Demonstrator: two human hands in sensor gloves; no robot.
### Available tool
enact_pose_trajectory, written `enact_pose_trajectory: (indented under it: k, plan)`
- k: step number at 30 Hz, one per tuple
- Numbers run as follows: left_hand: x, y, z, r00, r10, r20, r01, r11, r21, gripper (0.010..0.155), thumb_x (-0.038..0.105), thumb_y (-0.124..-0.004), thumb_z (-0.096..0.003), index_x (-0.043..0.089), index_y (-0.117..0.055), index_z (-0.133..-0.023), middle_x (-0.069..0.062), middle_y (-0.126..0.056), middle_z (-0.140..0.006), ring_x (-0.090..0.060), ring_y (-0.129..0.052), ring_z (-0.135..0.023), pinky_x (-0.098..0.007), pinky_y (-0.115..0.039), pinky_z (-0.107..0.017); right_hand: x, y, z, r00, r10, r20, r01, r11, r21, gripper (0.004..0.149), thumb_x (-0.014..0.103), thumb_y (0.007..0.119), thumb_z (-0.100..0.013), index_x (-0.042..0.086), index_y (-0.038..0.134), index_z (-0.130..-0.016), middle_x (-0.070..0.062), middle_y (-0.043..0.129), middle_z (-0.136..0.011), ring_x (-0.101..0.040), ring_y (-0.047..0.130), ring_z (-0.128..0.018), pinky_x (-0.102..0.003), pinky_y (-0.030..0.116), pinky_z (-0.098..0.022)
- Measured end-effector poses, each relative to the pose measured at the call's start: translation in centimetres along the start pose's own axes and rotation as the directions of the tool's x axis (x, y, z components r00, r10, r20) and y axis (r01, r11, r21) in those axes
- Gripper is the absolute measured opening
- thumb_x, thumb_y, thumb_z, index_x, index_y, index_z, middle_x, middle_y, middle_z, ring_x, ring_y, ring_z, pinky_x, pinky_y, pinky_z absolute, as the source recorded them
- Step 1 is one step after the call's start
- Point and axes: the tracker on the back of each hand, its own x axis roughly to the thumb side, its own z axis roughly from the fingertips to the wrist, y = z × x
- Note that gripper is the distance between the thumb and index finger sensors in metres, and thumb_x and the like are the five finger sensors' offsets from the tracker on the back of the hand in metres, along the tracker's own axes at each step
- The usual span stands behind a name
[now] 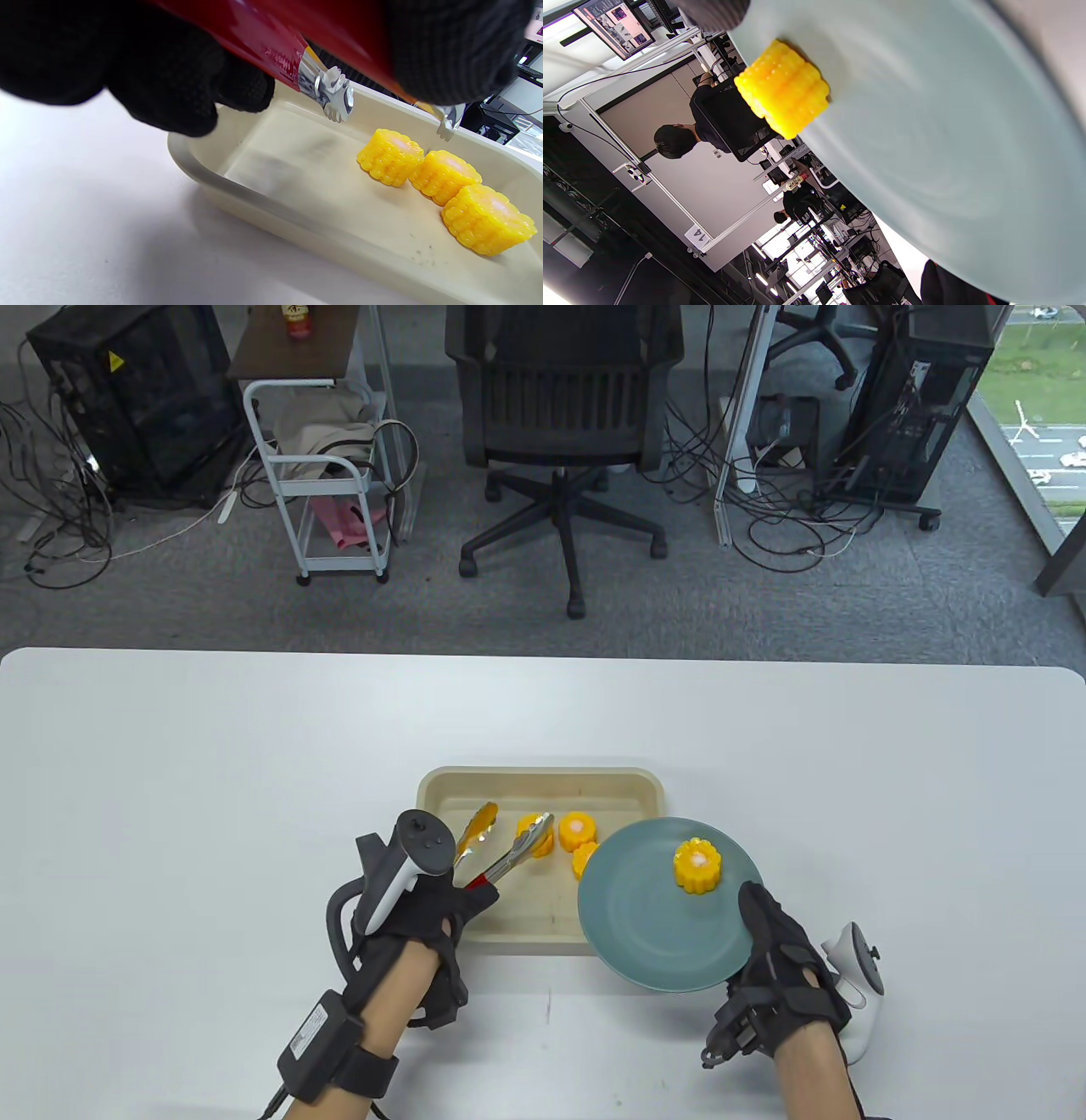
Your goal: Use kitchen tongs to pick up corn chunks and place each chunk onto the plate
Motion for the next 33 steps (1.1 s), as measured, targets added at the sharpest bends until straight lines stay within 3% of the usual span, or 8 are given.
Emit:
enact_pose_trajectory:
  k: [20, 29, 33]
  plan:
    - [1.0, -1.7, -1.0, 0.996, -0.086, 0.010, 0.086, 0.995, -0.043, 0.078, 0.064, -0.076, -0.0415, 0.029, -0.056, -0.107, -0.010, -0.090, -0.082, -0.028, -0.103, -0.031, -0.049, -0.090, -0.020, 0.0, 0.0, 0.0, 1.000, 0.008, -0.001, -0.008, 1.000, -0.011, 0.058, 0.042, 0.059, -0.053, 0.020, 0.044, -0.105, -0.022, 0.070, -0.104, -0.042, 0.086, -0.087, -0.048, 0.087, -0.056]
    - [0.5, -0.8, -1.0, 0.998, -0.054, 0.015, 0.054, 0.998, -0.023, 0.075, 0.064, -0.075, -0.0424, 0.030, -0.058, -0.107, -0.010, -0.091, -0.082, -0.028, -0.103, -0.031, -0.049, -0.090, -0.020, 0.1, 0.1, 0.0, 1.000, 0.000, 0.000, 0.000, 1.000, -0.013, 0.058, 0.042, 0.059, -0.053, 0.019, 0.043, -0.105, -0.023, 0.070, -0.104, -0.042, 0.085, -0.087, -0.048, 0.086, -0.056]
    - [-0.3, 0.7, -0.5, 0.999, 0.038, 0.028, -0.038, 0.999, -0.002, 0.075, 0.063, -0.076, -0.0425, 0.030, -0.058, -0.107, -0.011, -0.091, -0.082, -0.029, -0.103, -0.031, -0.050, -0.089, -0.020, 0.1, 0.0, 0.1, 1.000, 0.001, 0.001, -0.001, 1.000, -0.019, 0.058, 0.042, 0.059, -0.053, 0.019, 0.043, -0.105, -0.023, 0.070, -0.104, -0.042, 0.085, -0.087, -0.048, 0.086, -0.056]
